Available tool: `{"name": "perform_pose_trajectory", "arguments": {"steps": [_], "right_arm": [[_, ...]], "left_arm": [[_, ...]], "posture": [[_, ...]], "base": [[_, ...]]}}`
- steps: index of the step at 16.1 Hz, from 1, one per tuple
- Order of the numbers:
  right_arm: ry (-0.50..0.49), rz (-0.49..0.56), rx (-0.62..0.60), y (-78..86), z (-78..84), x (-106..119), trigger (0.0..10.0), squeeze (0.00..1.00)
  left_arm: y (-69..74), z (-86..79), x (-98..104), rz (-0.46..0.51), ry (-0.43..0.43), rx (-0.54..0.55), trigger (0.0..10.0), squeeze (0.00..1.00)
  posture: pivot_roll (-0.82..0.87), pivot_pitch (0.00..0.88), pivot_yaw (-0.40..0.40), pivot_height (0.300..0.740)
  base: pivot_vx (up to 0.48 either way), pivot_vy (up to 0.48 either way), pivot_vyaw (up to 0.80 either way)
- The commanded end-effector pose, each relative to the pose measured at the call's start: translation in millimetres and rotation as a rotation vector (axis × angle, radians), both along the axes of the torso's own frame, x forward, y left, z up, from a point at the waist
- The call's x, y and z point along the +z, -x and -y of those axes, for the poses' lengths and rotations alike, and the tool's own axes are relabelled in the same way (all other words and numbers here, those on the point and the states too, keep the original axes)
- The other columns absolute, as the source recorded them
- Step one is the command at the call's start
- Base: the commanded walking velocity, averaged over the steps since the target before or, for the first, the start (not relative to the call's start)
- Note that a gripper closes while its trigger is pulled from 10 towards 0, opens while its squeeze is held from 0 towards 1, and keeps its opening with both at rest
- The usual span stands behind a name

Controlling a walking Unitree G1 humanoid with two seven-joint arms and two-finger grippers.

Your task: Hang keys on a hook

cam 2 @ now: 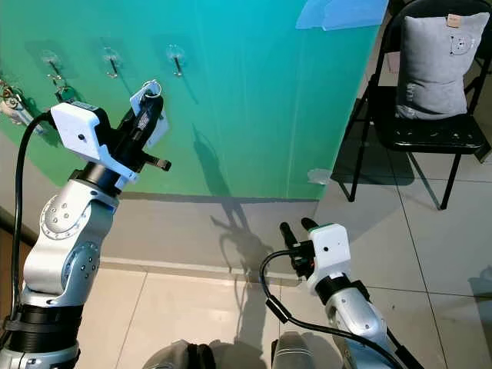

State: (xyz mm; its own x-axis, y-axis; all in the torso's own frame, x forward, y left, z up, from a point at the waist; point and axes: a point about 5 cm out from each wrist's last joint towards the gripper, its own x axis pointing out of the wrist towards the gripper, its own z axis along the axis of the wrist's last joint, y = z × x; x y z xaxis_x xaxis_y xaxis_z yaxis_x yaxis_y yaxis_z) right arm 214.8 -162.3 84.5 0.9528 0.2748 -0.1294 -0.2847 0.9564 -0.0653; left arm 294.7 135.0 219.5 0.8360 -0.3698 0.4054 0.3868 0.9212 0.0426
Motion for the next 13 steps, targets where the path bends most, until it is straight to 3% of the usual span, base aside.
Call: {"name": "perform_pose_trajectory", "arguments": {"steps": [1, 4, 5, 6, 10, 13], "right_arm": [[-0.005, -0.016, 0.006, 2.3, -2.0, -4.0, 10.0, 0.00], [-0.005, -0.016, 0.006, 2.3, -2.0, -4.0, 10.0, 0.00], [-0.018, -0.021, -0.001, 6.4, -6.2, -4.6, 10.0, 0.00], [-0.024, -0.023, -0.003, 7.8, -8.0, -4.4, 10.0, 0.00], [-0.024, -0.020, 0.004, 5.6, -8.7, -4.0, 10.0, 0.00], [-0.023, -0.021, 0.005, 6.2, -9.1, -3.8, 10.0, 0.00]], "left_arm": [[0.4, -0.2, 4.1, 0.020, -0.017, 0.000, 0.0, 0.00], [0.4, -0.2, 4.1, 0.020, -0.017, 0.000, 0.0, 0.00], [-18.2, 5.6, 5.5, 0.054, -0.153, 0.087, 0.0, 0.00], [-25.7, 8.6, 4.1, 0.063, -0.222, 0.114, 0.0, 0.00], [-29.9, 4.9, 2.4, 0.060, -0.233, 0.133, 0.0, 0.00], [-31.3, 6.8, 12.0, 0.124, -0.223, 0.152, 0.0, 0.00]], "posture": [[-0.34, 0.110, 0.116, 0.716], [-0.34, 0.110, 0.116, 0.716], [-0.35, 0.120, 0.139, 0.716], [-0.35, 0.119, 0.138, 0.716], [-0.35, 0.115, 0.138, 0.716], [-0.35, 0.116, 0.138, 0.716]], "base": [[0.000, 0.000, 0.00], [0.000, 0.000, 0.00], [0.000, 0.000, 0.00], [0.000, 0.000, 0.00], [0.000, 0.000, 0.00], [0.000, 0.000, 0.00]]}}
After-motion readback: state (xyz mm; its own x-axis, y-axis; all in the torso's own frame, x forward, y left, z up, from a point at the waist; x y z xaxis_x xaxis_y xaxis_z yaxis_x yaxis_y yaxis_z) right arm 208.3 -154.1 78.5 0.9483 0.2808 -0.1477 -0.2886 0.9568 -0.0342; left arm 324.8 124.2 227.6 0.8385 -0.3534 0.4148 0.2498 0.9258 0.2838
